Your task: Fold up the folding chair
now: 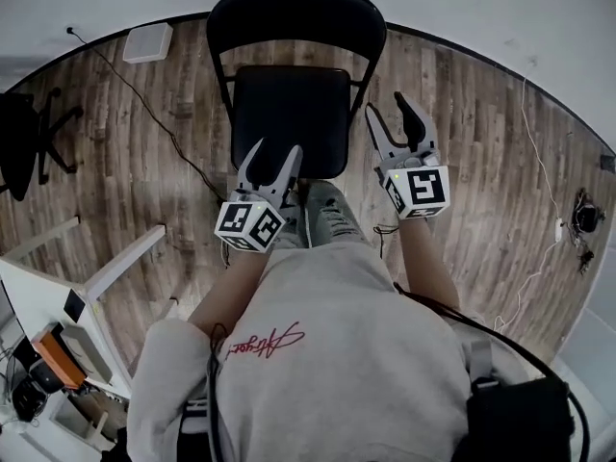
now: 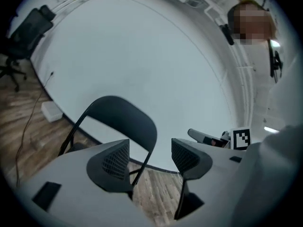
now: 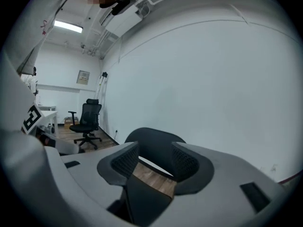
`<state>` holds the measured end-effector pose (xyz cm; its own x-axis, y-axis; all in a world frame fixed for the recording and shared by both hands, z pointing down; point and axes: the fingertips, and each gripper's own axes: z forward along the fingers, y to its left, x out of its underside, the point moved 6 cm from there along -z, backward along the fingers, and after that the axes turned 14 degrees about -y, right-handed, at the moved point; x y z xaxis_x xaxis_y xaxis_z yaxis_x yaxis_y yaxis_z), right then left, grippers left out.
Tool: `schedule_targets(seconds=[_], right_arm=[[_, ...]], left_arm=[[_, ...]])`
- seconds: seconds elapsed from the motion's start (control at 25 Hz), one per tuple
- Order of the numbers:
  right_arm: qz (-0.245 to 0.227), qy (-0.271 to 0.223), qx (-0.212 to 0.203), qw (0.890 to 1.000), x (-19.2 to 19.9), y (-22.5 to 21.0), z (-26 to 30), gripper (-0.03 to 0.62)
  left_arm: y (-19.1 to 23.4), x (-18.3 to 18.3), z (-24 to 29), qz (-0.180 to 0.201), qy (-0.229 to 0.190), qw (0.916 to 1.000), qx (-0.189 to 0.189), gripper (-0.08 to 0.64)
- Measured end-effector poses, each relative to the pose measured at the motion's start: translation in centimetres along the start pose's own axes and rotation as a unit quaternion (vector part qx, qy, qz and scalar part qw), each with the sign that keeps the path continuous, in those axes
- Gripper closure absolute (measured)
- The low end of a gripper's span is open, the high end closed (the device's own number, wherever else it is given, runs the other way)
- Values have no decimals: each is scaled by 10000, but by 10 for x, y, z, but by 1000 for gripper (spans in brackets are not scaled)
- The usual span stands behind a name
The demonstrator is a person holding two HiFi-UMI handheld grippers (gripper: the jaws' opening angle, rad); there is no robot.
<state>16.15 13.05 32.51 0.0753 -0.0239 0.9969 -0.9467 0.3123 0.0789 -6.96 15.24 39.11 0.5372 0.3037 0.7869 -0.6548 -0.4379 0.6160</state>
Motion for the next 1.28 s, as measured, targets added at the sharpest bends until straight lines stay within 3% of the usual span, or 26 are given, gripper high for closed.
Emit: schedule_targets(seconds=[0.08,0.12,0.28,0.44,0.56,0.68,0.92,1.08,1.16,1.2,1.24,1.28], right_arm=[[101,348,5,9993,34,-22,12,388],[158,506,16,9986,52,-33,18,383],[165,731,327,9967,123,-79,49,377],[18,870,680,9939,180,-113,72,367],[127,1154,650,9911,222,-122,87,360],[270,1317,551,9894,255,-124,98,354],[356,1120,481,9919,277,-121,122,354],[185,1136,516,9920,282,-133,146,356],[180,1170,487,9918,283,-132,157,357],[293,1137,539,9916,282,-132,161,377],[515,1088,661,9905,280,-132,163,497],[799,1031,818,9881,277,-133,163,574]], left_arm=[[31,40,-16,-542,215,9940,-920,267],[47,62,-27,-808,309,9860,-1428,264],[118,152,-65,-1605,560,9379,-3025,258],[170,222,-99,-2158,492,8907,-3970,250],[185,255,-114,-2554,450,8683,-4229,238],[201,284,-118,-2891,437,8622,-4137,227],[230,304,-110,-3501,212,8814,-3163,185],[233,311,-93,-3951,-43,8806,-2616,181],[239,310,-78,-4005,23,8792,-2580,181],[241,310,-74,-4033,62,8765,-2627,181],[242,311,-72,-4097,85,8724,-2665,181],[241,311,-71,-4195,108,8664,-2704,181]])
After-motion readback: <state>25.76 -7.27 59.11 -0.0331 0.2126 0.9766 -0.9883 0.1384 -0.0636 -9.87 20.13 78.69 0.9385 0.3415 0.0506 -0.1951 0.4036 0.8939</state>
